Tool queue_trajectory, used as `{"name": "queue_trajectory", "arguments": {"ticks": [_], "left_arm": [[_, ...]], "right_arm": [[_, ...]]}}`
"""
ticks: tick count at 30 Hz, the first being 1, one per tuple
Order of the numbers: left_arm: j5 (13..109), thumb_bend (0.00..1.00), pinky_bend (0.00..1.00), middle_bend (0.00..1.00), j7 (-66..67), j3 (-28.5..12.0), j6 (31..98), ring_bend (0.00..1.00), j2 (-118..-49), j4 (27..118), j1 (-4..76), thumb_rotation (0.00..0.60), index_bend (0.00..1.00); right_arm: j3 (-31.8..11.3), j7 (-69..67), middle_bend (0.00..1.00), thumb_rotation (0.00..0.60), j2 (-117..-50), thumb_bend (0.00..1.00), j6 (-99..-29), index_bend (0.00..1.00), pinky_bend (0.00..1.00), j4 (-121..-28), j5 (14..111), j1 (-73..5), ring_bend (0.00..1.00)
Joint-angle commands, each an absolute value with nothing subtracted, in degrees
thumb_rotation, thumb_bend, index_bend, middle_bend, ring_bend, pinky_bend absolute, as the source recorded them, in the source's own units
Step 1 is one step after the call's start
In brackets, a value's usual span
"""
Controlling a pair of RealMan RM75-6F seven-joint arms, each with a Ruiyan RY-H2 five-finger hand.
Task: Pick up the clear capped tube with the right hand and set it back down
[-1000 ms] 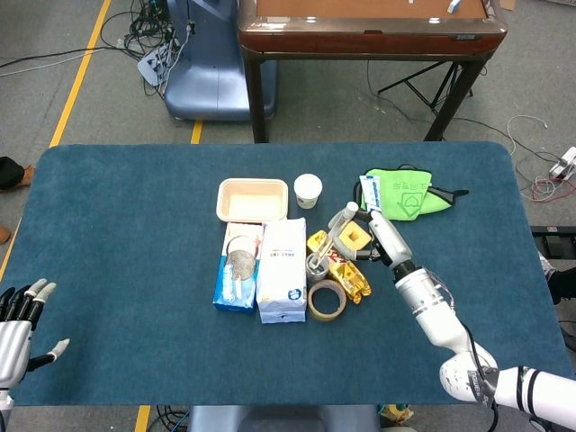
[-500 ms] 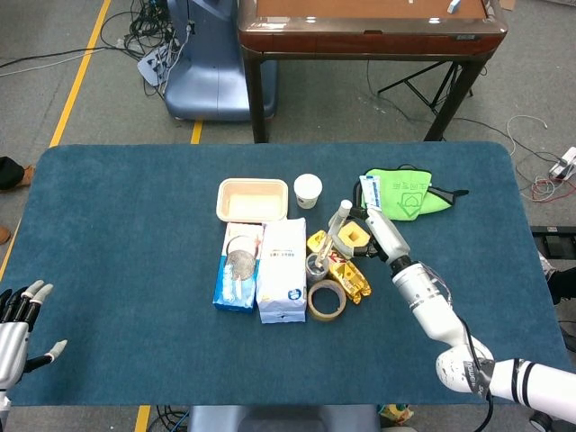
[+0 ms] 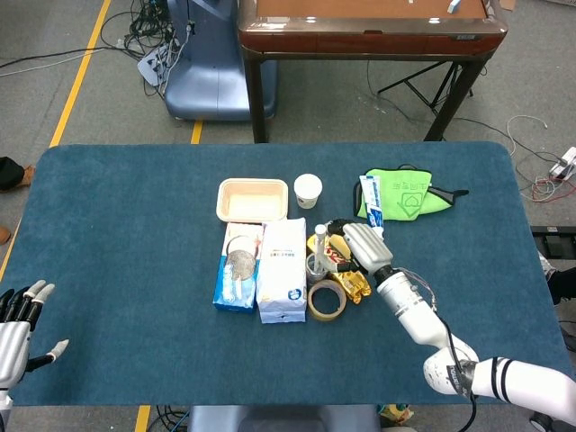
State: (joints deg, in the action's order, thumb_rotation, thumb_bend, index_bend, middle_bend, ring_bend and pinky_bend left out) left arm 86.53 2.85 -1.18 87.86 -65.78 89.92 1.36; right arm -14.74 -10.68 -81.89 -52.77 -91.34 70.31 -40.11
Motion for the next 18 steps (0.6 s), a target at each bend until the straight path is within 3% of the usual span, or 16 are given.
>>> {"name": "queue_trajectory", "arguments": {"ticks": [1, 10, 18], "left_arm": [[86.36, 0.19, 0.01, 0.07, 2.75, -1.20, 87.85, 0.08, -65.77, 89.86, 1.28, 0.600, 0.11], [86.12, 0.19, 0.01, 0.07, 2.61, -1.10, 88.06, 0.08, -65.68, 89.73, 0.93, 0.600, 0.11], [86.17, 0.19, 0.01, 0.07, 2.66, -1.13, 87.83, 0.08, -65.84, 89.54, 1.08, 0.600, 0.11]], "right_arm": [[-13.73, -9.66, 0.41, 0.600, -83.94, 0.52, -53.44, 0.65, 0.25, -88.56, 72.53, -40.96, 0.28], [-11.56, -9.84, 0.36, 0.600, -88.37, 0.51, -54.65, 0.65, 0.24, -81.93, 76.60, -41.69, 0.23], [-10.51, -9.09, 0.28, 0.600, -88.81, 0.45, -53.70, 0.53, 0.17, -80.38, 77.04, -41.99, 0.14]]}}
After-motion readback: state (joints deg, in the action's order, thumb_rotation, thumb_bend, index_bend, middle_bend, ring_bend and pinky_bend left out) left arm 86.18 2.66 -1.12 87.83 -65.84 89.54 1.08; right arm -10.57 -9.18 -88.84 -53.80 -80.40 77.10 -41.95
